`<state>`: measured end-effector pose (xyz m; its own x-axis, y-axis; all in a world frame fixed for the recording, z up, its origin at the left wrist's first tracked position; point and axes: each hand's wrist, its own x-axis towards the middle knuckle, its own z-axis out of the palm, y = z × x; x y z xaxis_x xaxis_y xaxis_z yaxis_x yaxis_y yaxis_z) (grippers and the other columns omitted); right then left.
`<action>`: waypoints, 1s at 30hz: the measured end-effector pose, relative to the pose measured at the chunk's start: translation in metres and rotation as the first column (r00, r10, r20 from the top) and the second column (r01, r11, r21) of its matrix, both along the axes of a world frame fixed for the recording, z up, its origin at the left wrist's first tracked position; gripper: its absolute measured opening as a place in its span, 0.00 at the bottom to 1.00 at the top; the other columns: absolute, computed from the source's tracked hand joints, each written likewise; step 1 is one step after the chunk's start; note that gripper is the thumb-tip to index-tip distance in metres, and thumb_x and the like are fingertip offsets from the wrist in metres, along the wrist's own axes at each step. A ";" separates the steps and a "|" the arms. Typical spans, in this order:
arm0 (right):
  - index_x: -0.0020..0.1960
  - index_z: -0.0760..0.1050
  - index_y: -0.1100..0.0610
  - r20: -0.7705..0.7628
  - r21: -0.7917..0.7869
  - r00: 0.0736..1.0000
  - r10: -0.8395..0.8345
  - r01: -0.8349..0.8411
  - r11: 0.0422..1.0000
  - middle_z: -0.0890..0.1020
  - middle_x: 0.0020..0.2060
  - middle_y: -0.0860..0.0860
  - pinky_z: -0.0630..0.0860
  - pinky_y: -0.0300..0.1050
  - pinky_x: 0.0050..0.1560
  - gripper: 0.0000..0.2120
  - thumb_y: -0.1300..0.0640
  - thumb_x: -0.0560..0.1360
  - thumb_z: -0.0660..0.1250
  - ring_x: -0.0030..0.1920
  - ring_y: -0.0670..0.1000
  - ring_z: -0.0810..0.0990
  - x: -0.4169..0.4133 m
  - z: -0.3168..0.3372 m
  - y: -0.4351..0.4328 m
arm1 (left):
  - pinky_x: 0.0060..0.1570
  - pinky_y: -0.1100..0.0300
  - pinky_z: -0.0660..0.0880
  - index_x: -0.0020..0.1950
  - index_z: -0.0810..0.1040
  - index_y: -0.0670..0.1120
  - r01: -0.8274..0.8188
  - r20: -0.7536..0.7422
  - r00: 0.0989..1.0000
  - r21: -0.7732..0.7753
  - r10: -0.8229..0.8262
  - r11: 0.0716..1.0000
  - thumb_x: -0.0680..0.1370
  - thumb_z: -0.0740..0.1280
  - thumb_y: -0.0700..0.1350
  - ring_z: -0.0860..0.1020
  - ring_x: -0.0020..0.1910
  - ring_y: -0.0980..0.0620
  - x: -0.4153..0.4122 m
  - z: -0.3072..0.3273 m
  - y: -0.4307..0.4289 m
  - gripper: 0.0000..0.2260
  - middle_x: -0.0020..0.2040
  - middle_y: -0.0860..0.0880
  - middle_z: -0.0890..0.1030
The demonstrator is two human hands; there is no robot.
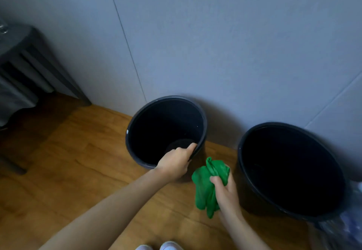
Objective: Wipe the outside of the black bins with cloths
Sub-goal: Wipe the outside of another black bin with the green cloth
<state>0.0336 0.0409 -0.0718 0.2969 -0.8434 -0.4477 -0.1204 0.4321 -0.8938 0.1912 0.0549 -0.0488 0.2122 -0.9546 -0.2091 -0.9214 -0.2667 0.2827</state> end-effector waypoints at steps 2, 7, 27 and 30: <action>0.60 0.70 0.47 0.032 0.028 0.997 -0.067 0.066 0.997 0.79 0.49 0.48 0.74 0.53 0.58 0.19 0.63 0.73 0.64 0.51 0.51 0.78 -0.003 0.006 0.000 | 0.44 0.47 0.76 0.70 0.60 0.48 0.055 0.054 0.997 0.029 -0.056 0.998 0.77 0.59 0.38 0.80 0.48 0.38 -0.008 -0.005 -0.016 0.21 0.50 0.40 0.81; 0.54 0.74 0.48 0.191 0.108 0.958 -0.213 0.195 0.975 0.81 0.49 0.54 0.77 0.51 0.50 0.17 0.67 0.73 0.61 0.49 0.54 0.81 -0.015 0.032 -0.018 | 0.49 0.45 0.77 0.72 0.57 0.45 0.083 0.104 0.990 0.093 -0.093 0.992 0.75 0.59 0.33 0.79 0.51 0.38 -0.020 -0.019 -0.040 0.27 0.53 0.41 0.79; 0.54 0.75 0.61 0.454 0.148 0.860 -0.232 0.184 0.972 0.82 0.43 0.58 0.78 0.47 0.39 0.16 0.71 0.70 0.58 0.42 0.56 0.81 -0.152 0.103 -0.033 | 0.70 0.58 0.60 0.73 0.62 0.45 0.077 -0.087 0.991 -0.247 -0.102 0.966 0.71 0.61 0.55 0.61 0.73 0.51 -0.093 0.044 -0.047 0.32 0.73 0.48 0.65; 0.53 0.76 0.61 0.415 0.074 0.883 -0.219 0.208 0.975 0.81 0.45 0.60 0.78 0.51 0.44 0.17 0.70 0.67 0.60 0.45 0.59 0.81 -0.180 0.114 -0.032 | 0.69 0.59 0.64 0.71 0.65 0.48 0.170 -0.706 0.654 -0.212 -0.271 0.962 0.65 0.62 0.54 0.66 0.69 0.57 -0.158 0.101 -0.055 0.34 0.69 0.52 0.69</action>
<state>-0.1466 0.0093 0.0419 0.2756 -0.8973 -0.3448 0.3598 0.4289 -0.8286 0.0327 0.0000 0.0519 -0.1771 -0.9802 -0.0887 -0.4396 -0.0019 0.8982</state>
